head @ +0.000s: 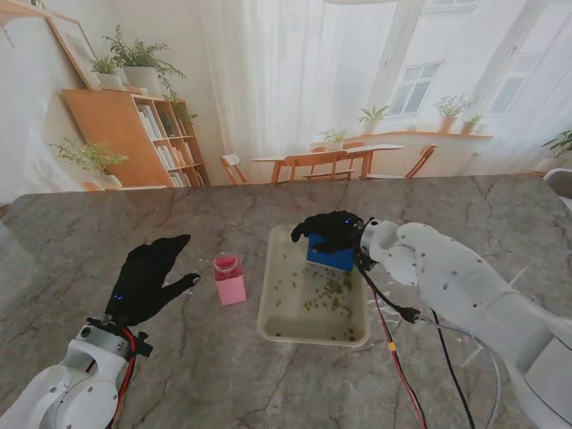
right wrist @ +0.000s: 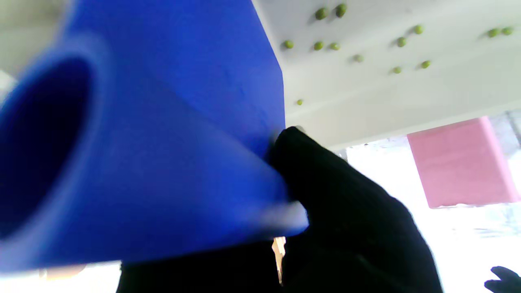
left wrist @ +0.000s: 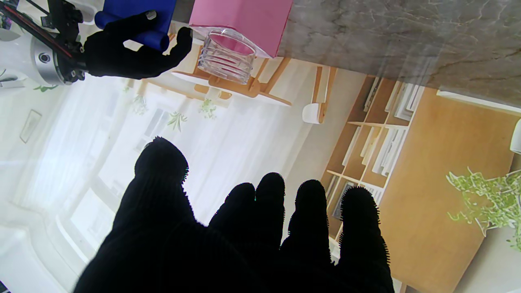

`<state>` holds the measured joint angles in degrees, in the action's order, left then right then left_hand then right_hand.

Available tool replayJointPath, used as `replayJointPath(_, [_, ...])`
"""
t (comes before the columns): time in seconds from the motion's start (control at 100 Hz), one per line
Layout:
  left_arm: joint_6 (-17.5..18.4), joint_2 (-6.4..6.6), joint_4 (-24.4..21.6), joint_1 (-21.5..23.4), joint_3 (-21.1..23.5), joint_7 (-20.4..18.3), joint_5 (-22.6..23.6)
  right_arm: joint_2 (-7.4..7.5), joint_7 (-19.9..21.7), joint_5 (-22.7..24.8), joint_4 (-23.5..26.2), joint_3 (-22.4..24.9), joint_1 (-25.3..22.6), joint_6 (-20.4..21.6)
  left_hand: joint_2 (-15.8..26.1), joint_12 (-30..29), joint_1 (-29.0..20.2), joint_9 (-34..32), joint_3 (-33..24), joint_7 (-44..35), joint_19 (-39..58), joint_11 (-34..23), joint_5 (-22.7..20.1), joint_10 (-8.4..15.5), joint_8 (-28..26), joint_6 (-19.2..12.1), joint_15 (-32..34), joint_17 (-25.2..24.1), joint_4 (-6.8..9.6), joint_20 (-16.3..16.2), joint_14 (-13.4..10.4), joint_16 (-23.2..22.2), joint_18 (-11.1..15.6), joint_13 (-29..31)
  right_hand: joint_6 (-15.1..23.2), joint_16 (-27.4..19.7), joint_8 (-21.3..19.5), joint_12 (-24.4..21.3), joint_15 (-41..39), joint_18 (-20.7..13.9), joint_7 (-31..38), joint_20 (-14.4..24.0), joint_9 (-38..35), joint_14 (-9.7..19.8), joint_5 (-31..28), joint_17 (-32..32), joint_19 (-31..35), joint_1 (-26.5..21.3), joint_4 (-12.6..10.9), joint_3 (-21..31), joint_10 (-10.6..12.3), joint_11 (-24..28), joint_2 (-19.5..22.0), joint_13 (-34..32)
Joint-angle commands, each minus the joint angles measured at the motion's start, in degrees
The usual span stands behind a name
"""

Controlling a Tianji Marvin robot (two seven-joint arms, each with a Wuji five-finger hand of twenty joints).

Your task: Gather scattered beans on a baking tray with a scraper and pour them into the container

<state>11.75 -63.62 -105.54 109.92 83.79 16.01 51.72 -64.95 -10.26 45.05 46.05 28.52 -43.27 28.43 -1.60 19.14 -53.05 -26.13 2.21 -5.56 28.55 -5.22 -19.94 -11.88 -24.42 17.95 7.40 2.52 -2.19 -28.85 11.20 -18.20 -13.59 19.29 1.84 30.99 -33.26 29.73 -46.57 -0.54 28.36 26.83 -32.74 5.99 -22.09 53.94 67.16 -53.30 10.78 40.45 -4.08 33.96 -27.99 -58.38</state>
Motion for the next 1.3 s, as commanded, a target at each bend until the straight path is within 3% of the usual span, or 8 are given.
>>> replayJointPath(0.0, [0.3,-0.11,0.1,0.1,-0.3,-0.1,-0.3,0.47,1.4,0.0,0.3,0.5,-0.5,0.4,2.4,1.1,-1.5,-0.4,0.1,-0.1,0.3,0.2,-0.9,1.4,-0.9,-0.4,0.7,0.0,0.27,1.5,-0.8,-0.6,-0.3,1.4,-1.6,-0.5,-1.4,-1.1,1.1,-2.9,-2.5,-1.1,3.2,4.7,3.5,0.7,-0.1,-1.3,-0.6,4.4,-1.0,-1.0,-1.0,-2.1])
replayJointPath(0.15, [0.3,-0.09,0.0,0.1,-0.3,-0.2,-0.3,0.94,2.3,0.2,1.3,1.4,-1.1,0.1,2.4,1.1,-1.5,-0.4,0.1,-0.1,0.2,0.2,-0.9,1.5,-0.9,-0.4,0.8,0.1,0.27,1.4,-0.8,-0.7,-0.3,1.5,-8.3,-0.4,-6.5,2.0,1.4,-5.9,-6.2,-1.7,5.5,5.6,4.1,0.9,-0.9,4.7,2.2,7.8,-2.0,1.2,-8.3,-1.2])
replayJointPath(0.23, [0.3,-0.09,0.0,0.1,-0.3,-0.2,-0.3,1.16,3.6,-0.1,2.2,2.5,-2.0,-0.5,2.3,1.1,-1.5,-0.5,0.1,-0.1,0.2,0.2,-1.0,1.5,-0.9,-0.4,0.8,0.1,0.27,1.4,-0.7,-0.8,-0.3,1.6,-15.5,-1.1,-7.5,3.9,1.6,-7.6,-9.0,-2.2,5.9,6.3,2.4,1.6,-1.0,7.9,3.6,10.5,-5.5,2.2,-11.7,-1.6])
replayJointPath(0.35, [0.3,-0.08,0.0,0.1,-0.3,-0.3,-0.3,1.37,4.5,-0.4,3.2,3.8,-3.1,-1.3,2.3,1.1,-1.5,-0.5,0.1,-0.1,0.2,0.2,-1.0,1.5,-0.9,-0.4,0.9,0.2,0.27,1.4,-0.8,-0.8,-0.3,1.7,-18.8,-0.9,-10.0,7.0,2.0,-9.6,-9.5,-2.7,4.8,7.5,-0.7,2.4,-0.6,11.0,4.7,13.0,-8.5,5.3,-14.5,-2.2])
replayJointPath(0.56, [0.4,-0.05,0.0,0.0,-0.4,-0.6,-0.4,1.81,4.9,0.2,4.3,5.2,-4.2,-2.8,2.3,1.1,-1.5,-0.6,0.0,-0.1,0.2,0.2,-1.1,1.4,-0.9,-0.4,0.9,0.3,0.28,1.4,-0.8,-0.9,-0.3,1.8,-10.9,-2.6,-17.4,12.0,4.3,-8.2,3.9,-3.9,-8.4,5.6,-12.6,5.4,3.8,10.9,4.0,11.3,-3.0,14.8,-9.3,-8.0])
replayJointPath(0.7, [0.4,-0.05,0.0,-0.1,-0.4,-0.7,-0.5,1.87,3.8,1.0,3.9,5.3,-4.2,-3.2,2.3,1.1,-1.5,-0.6,0.1,-0.2,0.2,0.2,-1.1,1.4,-0.9,-0.4,0.9,0.3,0.28,1.3,-0.6,-1.0,-0.4,1.9,-3.4,-3.2,0.0,9.4,7.5,-6.5,26.0,-5.5,-15.6,4.1,-11.2,6.4,7.9,4.7,3.7,2.7,-0.5,12.6,-3.2,-12.5])
replayJointPath(0.97, [0.3,-0.06,0.0,-0.1,-0.5,-0.6,-0.5,1.64,4.6,-0.6,3.3,5.0,-4.8,-2.2,2.3,1.1,-1.4,-0.6,0.0,-0.2,0.3,0.2,-1.1,1.4,-0.9,-0.3,1.1,0.3,0.29,1.2,-0.6,-1.2,-0.4,2.2,0.3,-2.5,3.7,8.4,7.6,-8.7,30.6,-3.8,-20.2,4.8,-14.2,8.3,13.2,2.5,2.5,-0.2,1.3,12.9,-0.8,-16.7])
replayJointPath(1.29, [0.2,-0.12,-0.2,0.2,-0.3,-0.2,-0.3,1.09,5.7,-2.9,1.4,2.5,-4.1,-0.4,2.3,1.1,-1.5,-0.6,0.0,-0.2,0.4,0.2,-1.1,1.4,-1.0,-0.4,1.2,0.4,0.29,1.1,-0.6,-1.4,-0.4,2.3,-0.3,2.4,3.8,9.0,-4.2,-12.9,30.9,4.5,-21.5,9.7,-15.1,10.5,21.7,3.3,2.0,0.8,0.8,15.2,-1.5,-18.2])
